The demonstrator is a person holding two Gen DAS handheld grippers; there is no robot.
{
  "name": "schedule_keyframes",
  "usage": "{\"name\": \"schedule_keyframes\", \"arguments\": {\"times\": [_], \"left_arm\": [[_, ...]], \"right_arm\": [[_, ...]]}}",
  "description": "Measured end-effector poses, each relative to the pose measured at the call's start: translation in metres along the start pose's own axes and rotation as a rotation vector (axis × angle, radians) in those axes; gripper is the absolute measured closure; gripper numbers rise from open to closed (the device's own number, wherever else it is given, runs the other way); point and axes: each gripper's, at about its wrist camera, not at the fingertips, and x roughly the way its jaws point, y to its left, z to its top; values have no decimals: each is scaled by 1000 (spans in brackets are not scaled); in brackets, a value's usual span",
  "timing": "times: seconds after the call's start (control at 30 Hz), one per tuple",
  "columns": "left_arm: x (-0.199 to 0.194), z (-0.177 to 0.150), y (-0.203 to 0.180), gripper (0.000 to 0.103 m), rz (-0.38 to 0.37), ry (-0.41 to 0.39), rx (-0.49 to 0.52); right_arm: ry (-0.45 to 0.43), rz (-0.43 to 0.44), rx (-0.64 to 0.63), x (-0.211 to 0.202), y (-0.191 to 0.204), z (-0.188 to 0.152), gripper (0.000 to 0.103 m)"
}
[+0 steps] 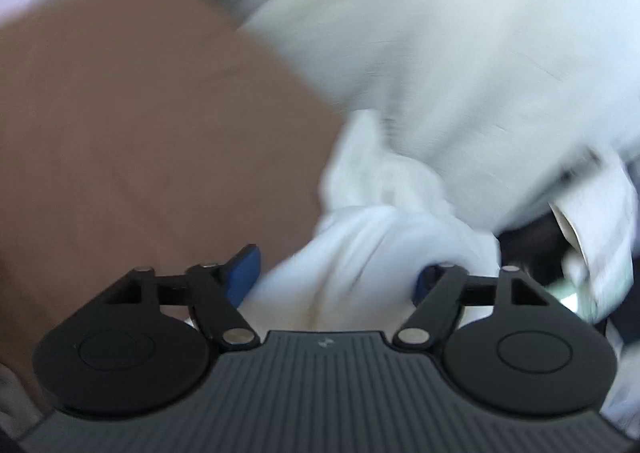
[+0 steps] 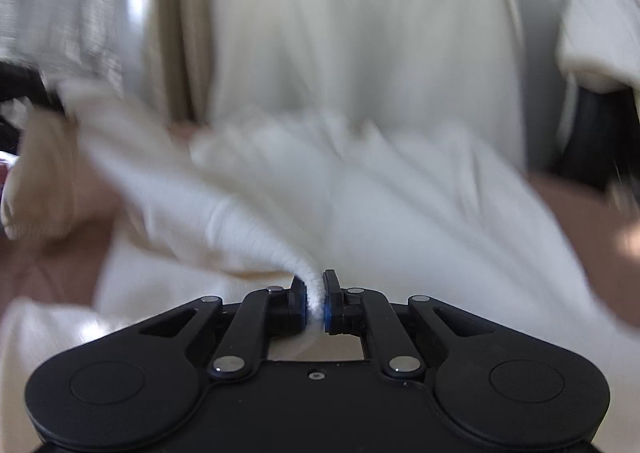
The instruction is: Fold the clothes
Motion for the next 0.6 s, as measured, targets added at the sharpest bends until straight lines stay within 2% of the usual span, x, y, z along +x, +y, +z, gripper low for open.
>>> {"name": "schedule_keyframes", "arguments": {"times": [0.07,0.23,0.4,0.5,0.6], "left_arm": [[-7,-1,10,32,63,-60,38],[-22,-4,30,32,209,-196,134],[-16,-31,1,30,160,-113,280],[-12,-48,-17,29,130,-63,367],[22,-68,-40,27,129,26,382]], "right_arm": [[47,-15,34,8,-7,-6,96],[59,-25,23,11,-3,-6,95],[58,-34,13,11,3,-7,95],[54,-43,-40,8,9,-6,95],[42,-44,-36,0,11,-2,95]]}}
